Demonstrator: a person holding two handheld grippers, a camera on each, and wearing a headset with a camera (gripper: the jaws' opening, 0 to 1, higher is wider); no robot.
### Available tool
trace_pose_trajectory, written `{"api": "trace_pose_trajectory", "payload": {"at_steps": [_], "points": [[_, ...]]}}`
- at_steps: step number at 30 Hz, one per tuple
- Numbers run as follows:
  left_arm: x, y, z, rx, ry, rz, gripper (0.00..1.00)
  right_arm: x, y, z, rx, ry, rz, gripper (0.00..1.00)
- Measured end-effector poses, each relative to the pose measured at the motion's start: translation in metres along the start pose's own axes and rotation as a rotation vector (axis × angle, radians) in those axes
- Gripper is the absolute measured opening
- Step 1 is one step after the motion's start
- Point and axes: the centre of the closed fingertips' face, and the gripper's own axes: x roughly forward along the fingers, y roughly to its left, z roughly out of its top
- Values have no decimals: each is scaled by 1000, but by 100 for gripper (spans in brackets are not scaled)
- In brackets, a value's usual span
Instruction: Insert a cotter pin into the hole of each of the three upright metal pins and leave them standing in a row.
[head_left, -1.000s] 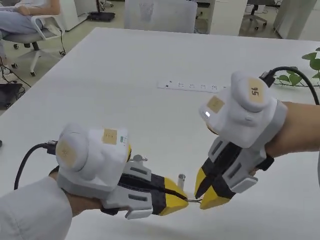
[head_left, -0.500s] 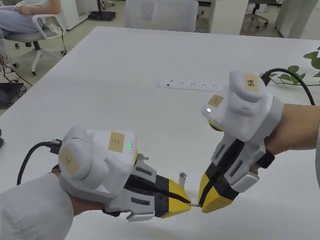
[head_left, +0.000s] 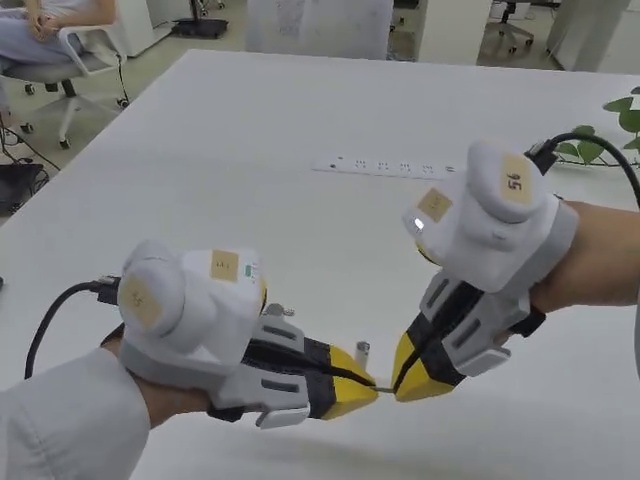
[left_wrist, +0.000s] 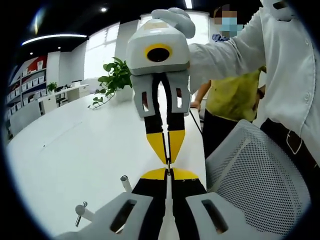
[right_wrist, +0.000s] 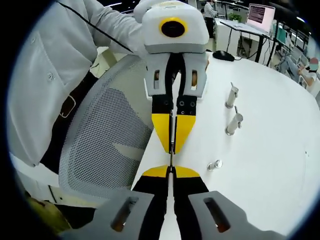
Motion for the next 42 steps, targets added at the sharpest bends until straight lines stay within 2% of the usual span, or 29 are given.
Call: {"api": "trace_pose_trajectory", "payload": {"at_steps": [5,11,15,18,21,23,25,27,29,33,37,42], "points": [[2,1,-1,-3,-1,6,0,1,-3,-3,-6,14,-24,3],[3,8,-4,-19,-16,43,0,1,-11,-8,0,38,-70,3],[-1,22,-14,-48,-16,102,2,0,-22,-19,17,77,-128,3],[-4,35,-22,-44,-6,158,7,0,-28,-29,64,103,-161,3],[-3,43,-33,-45,15,183,10,0,-31,-34,90,117,-173,3],[-1,51,-40,-20,40,206,10,1,-32,-38,107,123,-180,3],[3,53,-46,2,54,198,11,0,-32,-41,117,129,-182,3],[7,58,-55,44,92,207,11,0,-31,-42,122,127,-182,3],[12,60,-58,83,97,200,12,0,-30,-43,130,127,-179,3],[20,67,-69,107,118,198,12,0,-28,-46,141,130,-176,3],[29,67,-73,171,130,161,12,0,-27,-49,153,131,-172,3],[37,75,-74,177,125,153,12,-2,-26,-51,163,133,-167,3]]}}
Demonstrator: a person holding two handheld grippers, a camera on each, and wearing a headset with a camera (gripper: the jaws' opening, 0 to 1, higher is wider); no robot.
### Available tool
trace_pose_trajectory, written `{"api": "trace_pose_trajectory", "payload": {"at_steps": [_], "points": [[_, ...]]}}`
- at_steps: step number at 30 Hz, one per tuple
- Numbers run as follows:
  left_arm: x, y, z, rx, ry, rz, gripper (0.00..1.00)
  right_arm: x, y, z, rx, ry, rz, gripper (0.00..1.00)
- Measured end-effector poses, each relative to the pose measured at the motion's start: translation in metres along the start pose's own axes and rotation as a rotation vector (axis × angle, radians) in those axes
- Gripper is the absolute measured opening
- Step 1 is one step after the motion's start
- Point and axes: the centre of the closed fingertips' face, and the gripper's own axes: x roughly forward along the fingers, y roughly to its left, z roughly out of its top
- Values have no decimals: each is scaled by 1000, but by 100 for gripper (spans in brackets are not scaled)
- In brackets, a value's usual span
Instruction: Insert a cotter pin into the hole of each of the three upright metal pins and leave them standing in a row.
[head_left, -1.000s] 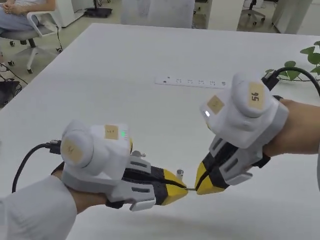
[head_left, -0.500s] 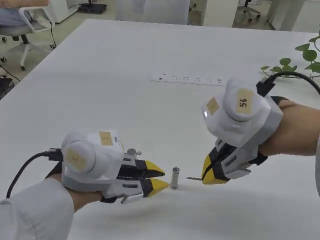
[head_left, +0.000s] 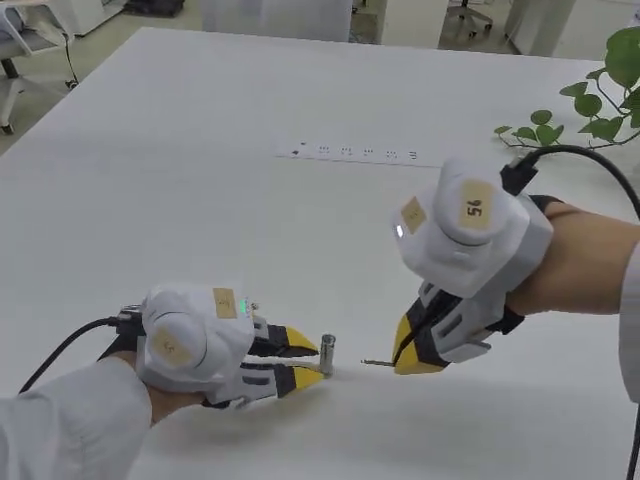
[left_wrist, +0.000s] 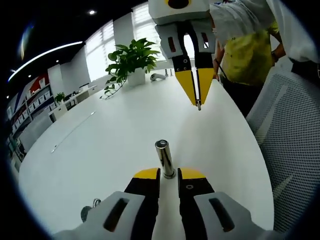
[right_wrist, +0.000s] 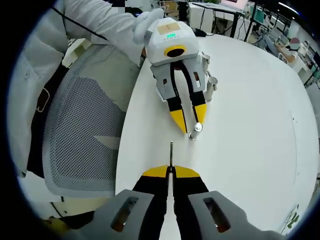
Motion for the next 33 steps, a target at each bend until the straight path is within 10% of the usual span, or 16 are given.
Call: {"api": "trace_pose_trajectory", "payload": {"at_steps": [9,33], "points": [[15,-1,2,15,-5,-21,11,0,-2,-3,20,0,6,3],[14,8,-3,-316,6,256,7,13,-26,1,159,69,-55,3]]}}
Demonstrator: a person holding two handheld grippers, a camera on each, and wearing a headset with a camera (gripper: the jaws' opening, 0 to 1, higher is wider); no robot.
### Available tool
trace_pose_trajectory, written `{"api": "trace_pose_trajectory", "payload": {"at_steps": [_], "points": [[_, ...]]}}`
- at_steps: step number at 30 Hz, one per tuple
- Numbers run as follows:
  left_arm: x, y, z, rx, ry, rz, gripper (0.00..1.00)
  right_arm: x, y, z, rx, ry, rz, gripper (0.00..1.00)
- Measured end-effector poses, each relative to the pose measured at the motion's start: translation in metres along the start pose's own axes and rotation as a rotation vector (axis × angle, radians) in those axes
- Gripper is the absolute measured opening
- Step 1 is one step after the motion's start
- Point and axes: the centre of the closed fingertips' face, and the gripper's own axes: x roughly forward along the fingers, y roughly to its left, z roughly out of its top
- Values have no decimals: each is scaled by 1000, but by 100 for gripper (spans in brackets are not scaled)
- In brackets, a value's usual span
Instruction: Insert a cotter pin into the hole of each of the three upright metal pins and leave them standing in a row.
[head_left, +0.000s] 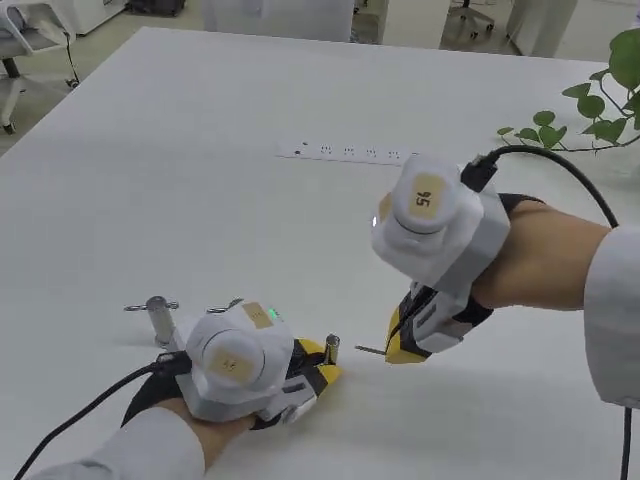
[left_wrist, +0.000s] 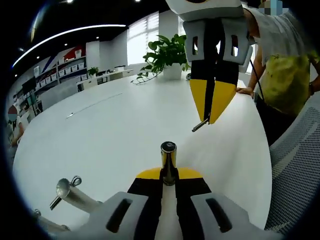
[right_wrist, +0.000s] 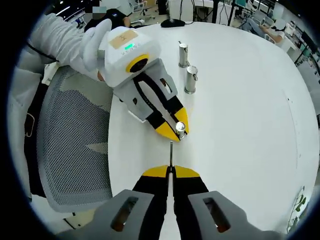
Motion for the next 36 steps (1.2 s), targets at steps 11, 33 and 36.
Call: {"api": "trace_pose_trajectory", "payload": {"at_steps": [11,33,36], "points": [[0,-2,-1,-40,2,56,7,10,-7,2,28,31,-11,3],[0,-4,-1,-57,-10,76,7,15,-4,5,22,55,-4,3],[0,-5,-1,-57,-10,76,7,15,-4,6,23,55,-4,3]]}}
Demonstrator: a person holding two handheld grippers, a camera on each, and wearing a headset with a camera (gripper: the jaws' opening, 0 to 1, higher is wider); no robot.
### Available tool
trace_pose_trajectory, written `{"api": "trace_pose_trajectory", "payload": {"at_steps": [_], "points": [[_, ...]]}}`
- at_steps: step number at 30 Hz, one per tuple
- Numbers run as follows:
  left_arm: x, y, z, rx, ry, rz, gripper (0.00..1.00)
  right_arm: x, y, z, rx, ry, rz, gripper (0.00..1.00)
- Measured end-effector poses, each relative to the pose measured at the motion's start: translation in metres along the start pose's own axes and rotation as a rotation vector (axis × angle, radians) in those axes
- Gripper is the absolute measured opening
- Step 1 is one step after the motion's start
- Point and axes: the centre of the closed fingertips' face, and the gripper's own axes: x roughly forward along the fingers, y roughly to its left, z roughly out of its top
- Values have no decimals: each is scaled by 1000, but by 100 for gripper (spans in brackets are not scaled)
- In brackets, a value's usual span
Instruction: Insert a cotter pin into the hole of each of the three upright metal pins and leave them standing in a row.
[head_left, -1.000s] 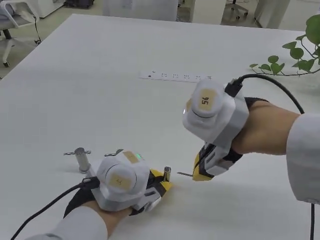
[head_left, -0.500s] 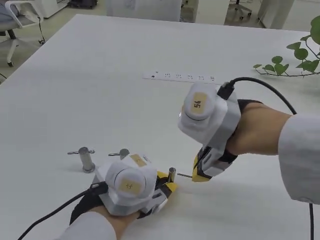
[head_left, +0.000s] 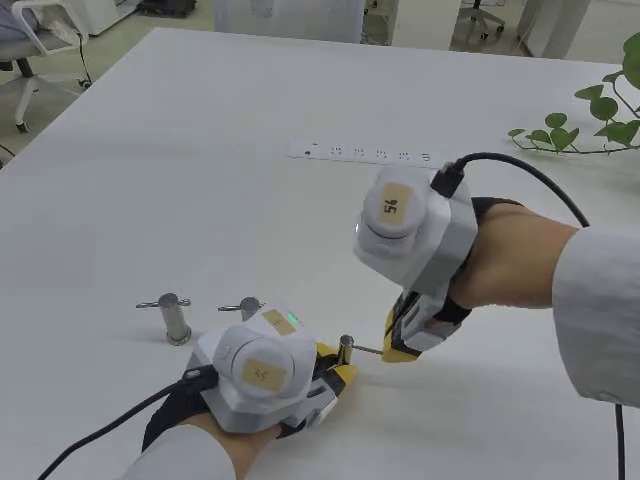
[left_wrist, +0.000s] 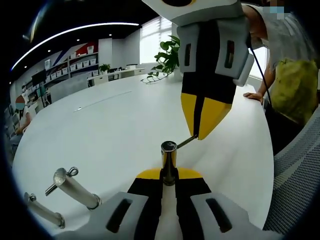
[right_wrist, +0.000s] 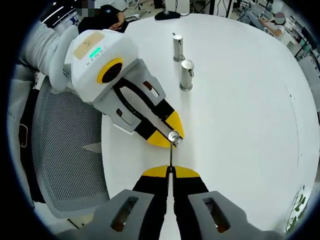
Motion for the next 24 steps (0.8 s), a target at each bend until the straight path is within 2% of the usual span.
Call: {"api": "trace_pose_trajectory", "payload": {"at_steps": [15,21,24], "points": [[-1,-1,1,11,-3,-2,7,0,1,5,-9,14,-11,3],[0,-2,1,11,-3,0,7,0,2,6,36,16,-9,3],[0,-2,1,6,-4,1,7,0,2,6,32,15,-12,3]]}}
